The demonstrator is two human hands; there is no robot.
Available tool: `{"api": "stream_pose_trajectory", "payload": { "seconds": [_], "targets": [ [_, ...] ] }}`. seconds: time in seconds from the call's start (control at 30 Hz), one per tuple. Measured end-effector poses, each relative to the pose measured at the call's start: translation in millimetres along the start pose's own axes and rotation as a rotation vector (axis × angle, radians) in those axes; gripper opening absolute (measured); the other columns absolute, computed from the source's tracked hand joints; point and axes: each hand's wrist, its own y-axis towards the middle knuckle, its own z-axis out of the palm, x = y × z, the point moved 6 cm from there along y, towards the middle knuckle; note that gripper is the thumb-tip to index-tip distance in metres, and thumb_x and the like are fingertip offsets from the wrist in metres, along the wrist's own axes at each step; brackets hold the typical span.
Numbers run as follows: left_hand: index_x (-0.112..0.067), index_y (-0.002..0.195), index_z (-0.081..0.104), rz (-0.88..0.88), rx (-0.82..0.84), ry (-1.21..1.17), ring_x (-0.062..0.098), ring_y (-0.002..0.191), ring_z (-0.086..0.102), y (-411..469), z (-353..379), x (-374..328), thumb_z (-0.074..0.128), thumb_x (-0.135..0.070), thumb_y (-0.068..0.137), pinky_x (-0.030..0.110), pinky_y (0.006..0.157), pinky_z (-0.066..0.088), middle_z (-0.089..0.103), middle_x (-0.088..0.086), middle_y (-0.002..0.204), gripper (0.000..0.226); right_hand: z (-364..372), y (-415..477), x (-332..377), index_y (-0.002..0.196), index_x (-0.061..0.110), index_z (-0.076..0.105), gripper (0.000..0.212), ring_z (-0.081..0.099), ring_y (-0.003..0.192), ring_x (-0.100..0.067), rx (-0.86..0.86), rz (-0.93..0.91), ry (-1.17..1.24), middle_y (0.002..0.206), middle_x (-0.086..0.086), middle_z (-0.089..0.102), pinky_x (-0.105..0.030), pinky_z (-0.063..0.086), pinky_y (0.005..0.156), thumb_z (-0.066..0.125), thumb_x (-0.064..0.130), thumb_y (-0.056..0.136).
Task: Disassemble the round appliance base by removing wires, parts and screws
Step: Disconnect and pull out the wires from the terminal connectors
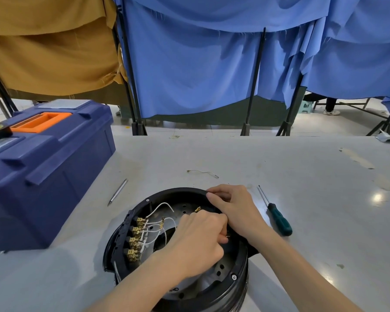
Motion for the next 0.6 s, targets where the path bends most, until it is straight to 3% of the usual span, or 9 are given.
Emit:
{"api": "stream_pose_trajectory", "payload": {
  "seconds": [0.33, 0.6],
  "targets": [
    [-0.025, 0.073, 0.042, -0.009, 0.013, -0.014, 0.022, 0.083, 0.056, 3.1, 0.5, -0.1, 0.052, -0.006, 0.076, 0.032, 0.059, 0.023, 0.065, -0.005, 0.082, 0.022, -1.1, -0.4, 1.3, 0.099, 0.012, 0.074, 0.015, 0.063, 0.086, 0.005, 0.0, -0.004, -0.011, 0.093, 0.002, 0.074, -0.002, 0.043, 0.068, 0.064, 0.018, 0.091],
    [-0.026, 0.071, 0.04, 0.012, -0.008, -0.051, 0.021, 0.082, 0.056, 2.4, 2.1, 0.8, 0.051, -0.005, 0.077, 0.032, 0.061, 0.026, 0.057, -0.009, 0.076, 0.025, -1.1, 0.1, -0.8, 0.099, 0.013, 0.075, 0.015, 0.065, 0.088, 0.005, -0.002, 0.001, 0.001, 0.093, 0.004, 0.074, -0.001, 0.043, 0.069, 0.064, 0.018, 0.091]
  ]
}}
